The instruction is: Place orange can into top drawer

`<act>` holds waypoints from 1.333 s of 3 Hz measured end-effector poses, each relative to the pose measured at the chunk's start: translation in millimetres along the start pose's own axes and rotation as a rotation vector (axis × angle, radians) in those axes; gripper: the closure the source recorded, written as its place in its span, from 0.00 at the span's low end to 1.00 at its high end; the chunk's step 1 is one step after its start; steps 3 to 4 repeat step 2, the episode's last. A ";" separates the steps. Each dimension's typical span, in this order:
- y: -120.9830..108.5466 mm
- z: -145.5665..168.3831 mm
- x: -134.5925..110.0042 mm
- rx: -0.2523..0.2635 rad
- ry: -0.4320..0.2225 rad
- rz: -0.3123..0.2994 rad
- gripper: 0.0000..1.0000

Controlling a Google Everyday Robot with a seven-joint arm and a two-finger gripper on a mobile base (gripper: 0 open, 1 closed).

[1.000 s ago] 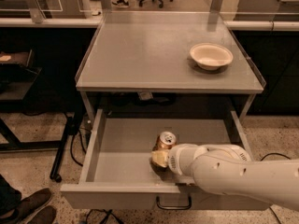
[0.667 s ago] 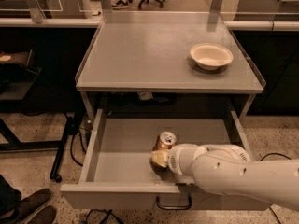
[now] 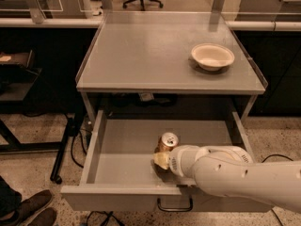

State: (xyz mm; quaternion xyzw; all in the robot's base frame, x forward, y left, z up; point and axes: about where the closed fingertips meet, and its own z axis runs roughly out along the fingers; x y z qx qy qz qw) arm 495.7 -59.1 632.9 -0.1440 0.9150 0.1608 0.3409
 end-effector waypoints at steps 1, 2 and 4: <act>0.0 0.0 0.0 0.000 0.000 0.000 0.00; 0.0 0.0 0.0 0.000 0.000 0.000 0.00; 0.0 0.0 0.0 0.000 0.000 0.000 0.00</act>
Offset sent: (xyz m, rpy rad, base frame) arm 0.0000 0.0000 0.0000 0.0000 0.0000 0.0000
